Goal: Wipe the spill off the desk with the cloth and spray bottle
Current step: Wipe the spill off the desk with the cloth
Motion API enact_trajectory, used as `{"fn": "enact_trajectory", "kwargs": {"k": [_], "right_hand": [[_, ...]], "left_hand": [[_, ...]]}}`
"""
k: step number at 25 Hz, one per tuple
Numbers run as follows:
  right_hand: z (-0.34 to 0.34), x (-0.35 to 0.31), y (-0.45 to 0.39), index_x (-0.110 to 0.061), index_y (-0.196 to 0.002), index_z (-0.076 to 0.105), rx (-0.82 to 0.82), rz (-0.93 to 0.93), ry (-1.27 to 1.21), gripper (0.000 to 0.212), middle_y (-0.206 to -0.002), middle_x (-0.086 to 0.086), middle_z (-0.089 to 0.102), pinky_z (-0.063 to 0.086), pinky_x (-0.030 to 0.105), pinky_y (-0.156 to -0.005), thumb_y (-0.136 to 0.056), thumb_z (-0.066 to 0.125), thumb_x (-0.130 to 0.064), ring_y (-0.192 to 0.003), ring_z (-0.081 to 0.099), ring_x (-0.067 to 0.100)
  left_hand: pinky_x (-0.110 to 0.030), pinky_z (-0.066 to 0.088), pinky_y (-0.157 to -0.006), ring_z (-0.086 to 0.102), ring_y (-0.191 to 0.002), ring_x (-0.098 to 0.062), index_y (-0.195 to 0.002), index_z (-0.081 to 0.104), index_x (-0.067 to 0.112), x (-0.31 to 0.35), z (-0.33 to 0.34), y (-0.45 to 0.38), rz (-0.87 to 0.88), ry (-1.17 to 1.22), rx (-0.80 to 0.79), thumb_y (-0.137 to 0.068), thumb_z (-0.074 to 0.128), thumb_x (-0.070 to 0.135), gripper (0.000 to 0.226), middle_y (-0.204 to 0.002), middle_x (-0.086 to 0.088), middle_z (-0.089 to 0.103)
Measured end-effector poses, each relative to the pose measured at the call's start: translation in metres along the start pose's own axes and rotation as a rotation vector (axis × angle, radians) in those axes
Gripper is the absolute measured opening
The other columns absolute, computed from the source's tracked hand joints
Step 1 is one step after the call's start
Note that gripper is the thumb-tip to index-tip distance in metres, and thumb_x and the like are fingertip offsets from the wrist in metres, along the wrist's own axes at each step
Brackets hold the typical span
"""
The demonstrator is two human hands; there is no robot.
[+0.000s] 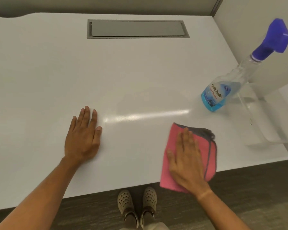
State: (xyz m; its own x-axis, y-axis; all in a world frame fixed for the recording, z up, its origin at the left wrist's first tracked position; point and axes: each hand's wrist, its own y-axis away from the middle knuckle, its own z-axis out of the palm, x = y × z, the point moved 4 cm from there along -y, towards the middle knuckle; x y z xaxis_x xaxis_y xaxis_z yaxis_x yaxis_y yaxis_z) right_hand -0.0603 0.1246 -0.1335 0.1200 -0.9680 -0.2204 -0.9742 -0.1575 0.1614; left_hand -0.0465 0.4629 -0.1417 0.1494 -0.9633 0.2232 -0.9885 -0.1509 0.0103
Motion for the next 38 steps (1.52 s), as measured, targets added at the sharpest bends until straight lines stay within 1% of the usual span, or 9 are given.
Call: {"fn": "enact_trajectory", "kwargs": {"k": [5, 12, 16, 22, 26, 28, 32, 34, 38], "right_hand": [[-0.019, 0.016, -0.066, -0.005, -0.154, -0.002, 0.067, 0.124, 0.061, 0.074, -0.163, 0.017, -0.002, -0.001, 0.044, -0.123, -0.097, 0.013, -0.049, -0.15, -0.006, 0.027], [-0.01, -0.082, -0.148, -0.001, -0.153, 0.011, 0.044, -0.136, 0.042, 0.071, -0.162, 0.022, 0.007, 0.002, 0.043, -0.123, -0.097, 0.028, -0.04, -0.151, 0.002, 0.03], [0.005, -0.134, -0.122, -0.005, -0.154, 0.009, 0.005, -0.352, 0.026, 0.07, -0.163, 0.018, 0.003, 0.0, 0.042, -0.123, -0.097, 0.028, -0.041, -0.151, -0.001, 0.027], [0.021, -0.135, -0.041, -0.013, -0.155, -0.006, -0.063, -0.487, -0.025, 0.073, -0.164, 0.009, -0.01, -0.005, 0.038, -0.122, -0.098, 0.023, -0.048, -0.15, -0.012, 0.019], [0.014, -0.135, -0.038, -0.016, -0.154, -0.009, -0.072, -0.475, -0.066, 0.073, -0.162, 0.005, -0.016, -0.014, 0.033, -0.119, -0.098, 0.023, -0.049, -0.149, -0.017, 0.016], [0.006, -0.134, -0.039, -0.017, -0.155, 0.001, -0.078, -0.462, -0.181, 0.071, -0.164, 0.003, -0.008, -0.012, 0.029, -0.118, -0.098, 0.032, -0.046, -0.15, -0.01, 0.016], [-0.025, -0.102, -0.045, -0.011, -0.148, 0.037, 0.105, -0.244, -0.376, 0.064, -0.155, 0.007, 0.034, 0.019, 0.031, -0.117, -0.091, 0.055, -0.036, -0.143, 0.028, 0.022], [-0.035, -0.076, -0.047, -0.011, -0.139, 0.047, 0.137, -0.121, -0.391, 0.058, -0.14, 0.007, 0.048, 0.036, 0.031, -0.106, -0.088, 0.06, -0.034, -0.13, 0.043, 0.023], [-0.037, -0.041, -0.043, -0.01, -0.116, 0.06, 0.101, 0.041, -0.36, 0.045, -0.113, 0.01, 0.057, 0.037, 0.027, -0.083, -0.083, 0.068, -0.041, -0.108, 0.052, 0.026]], "left_hand": [[-0.04, 0.002, -0.121, -0.001, -0.149, -0.017, -0.153, 0.012, 0.014, 0.004, 0.0, 0.0, -0.01, -0.001, 0.007, -0.095, 0.015, 0.041, 0.064, -0.162, -0.009, 0.006], [-0.038, 0.001, -0.121, -0.002, -0.149, -0.017, -0.153, 0.01, 0.015, 0.003, 0.003, -0.001, -0.011, -0.016, 0.02, -0.096, 0.015, 0.041, 0.063, -0.162, -0.008, 0.005], [-0.038, 0.0, -0.121, -0.003, -0.149, -0.016, -0.153, 0.009, 0.016, 0.002, 0.002, -0.001, -0.006, -0.02, 0.016, -0.096, 0.015, 0.041, 0.063, -0.162, -0.007, 0.004], [-0.035, -0.002, -0.121, -0.003, -0.149, -0.015, -0.153, 0.01, 0.016, 0.001, 0.001, -0.001, -0.001, -0.006, 0.016, -0.095, 0.011, 0.044, 0.065, -0.162, -0.006, 0.004], [-0.032, -0.002, -0.12, 0.004, -0.149, -0.017, -0.152, 0.018, 0.012, 0.002, -0.004, 0.001, -0.006, 0.057, 0.035, -0.095, 0.018, 0.042, 0.064, -0.161, -0.008, 0.011], [-0.029, 0.0, -0.119, 0.012, -0.149, -0.019, -0.15, 0.026, 0.009, 0.006, -0.008, 0.004, -0.027, 0.117, 0.058, -0.094, 0.024, 0.04, 0.064, -0.16, -0.01, 0.019], [-0.032, 0.008, -0.12, 0.021, -0.147, -0.021, -0.146, 0.036, 0.008, 0.019, -0.015, 0.02, -0.067, 0.188, 0.086, -0.093, 0.033, 0.043, 0.064, -0.156, -0.01, 0.029], [-0.035, 0.017, -0.118, 0.028, -0.144, -0.024, -0.143, 0.042, 0.009, 0.032, -0.017, 0.03, -0.087, 0.205, 0.093, -0.094, 0.041, 0.042, 0.059, -0.153, -0.01, 0.036], [-0.038, 0.044, -0.098, 0.05, -0.12, -0.024, -0.131, 0.054, 0.011, 0.056, -0.023, 0.044, -0.149, 0.251, 0.107, -0.086, 0.059, 0.036, 0.052, -0.13, -0.009, 0.056]]}}
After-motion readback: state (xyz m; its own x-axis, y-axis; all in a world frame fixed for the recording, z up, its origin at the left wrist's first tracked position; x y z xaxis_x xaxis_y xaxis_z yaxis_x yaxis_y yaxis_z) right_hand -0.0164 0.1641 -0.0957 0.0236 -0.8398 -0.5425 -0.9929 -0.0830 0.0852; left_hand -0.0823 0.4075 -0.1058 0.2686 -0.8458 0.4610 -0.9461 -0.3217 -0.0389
